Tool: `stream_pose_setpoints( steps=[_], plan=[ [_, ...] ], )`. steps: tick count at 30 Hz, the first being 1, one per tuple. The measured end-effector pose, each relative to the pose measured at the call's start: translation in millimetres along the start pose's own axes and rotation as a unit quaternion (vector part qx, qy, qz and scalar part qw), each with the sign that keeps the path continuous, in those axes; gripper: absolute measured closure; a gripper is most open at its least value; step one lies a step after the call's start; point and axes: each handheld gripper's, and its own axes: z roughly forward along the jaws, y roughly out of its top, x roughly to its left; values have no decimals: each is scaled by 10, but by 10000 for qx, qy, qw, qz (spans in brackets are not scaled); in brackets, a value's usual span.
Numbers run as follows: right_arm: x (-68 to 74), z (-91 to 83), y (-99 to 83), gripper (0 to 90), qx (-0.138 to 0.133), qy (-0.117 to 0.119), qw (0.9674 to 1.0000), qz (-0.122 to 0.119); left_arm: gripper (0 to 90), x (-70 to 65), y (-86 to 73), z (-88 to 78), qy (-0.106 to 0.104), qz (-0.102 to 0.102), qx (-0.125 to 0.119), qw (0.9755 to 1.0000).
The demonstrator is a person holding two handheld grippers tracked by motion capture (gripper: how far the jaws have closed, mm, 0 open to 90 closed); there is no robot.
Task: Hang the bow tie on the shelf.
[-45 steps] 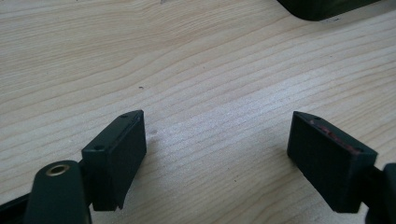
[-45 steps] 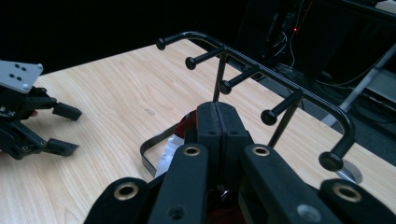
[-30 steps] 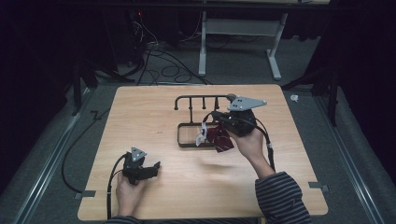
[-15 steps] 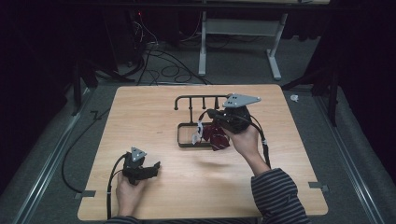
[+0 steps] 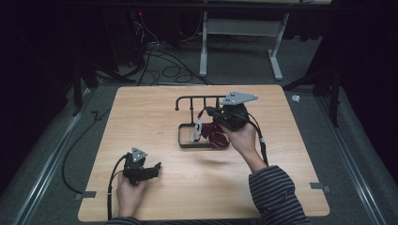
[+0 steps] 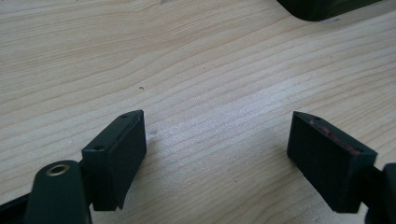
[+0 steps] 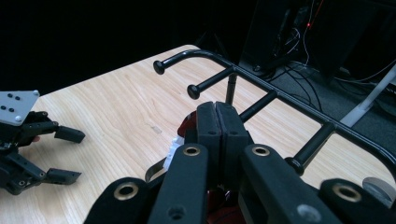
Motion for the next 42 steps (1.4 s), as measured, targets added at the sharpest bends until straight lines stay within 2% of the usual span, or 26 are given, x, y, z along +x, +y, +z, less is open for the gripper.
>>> stream_pose_setpoints(
  steps=[9, 42],
  plan=[
    [-22, 64, 17, 900, 9, -41, 10000, 57, 202, 0, 0, 0, 1, 1, -1, 10000],
    [-228, 249, 46, 900, 93, -432, 9983, 381, 201, -3, 1, -3, 22, 35, 26, 10000]
  ],
)
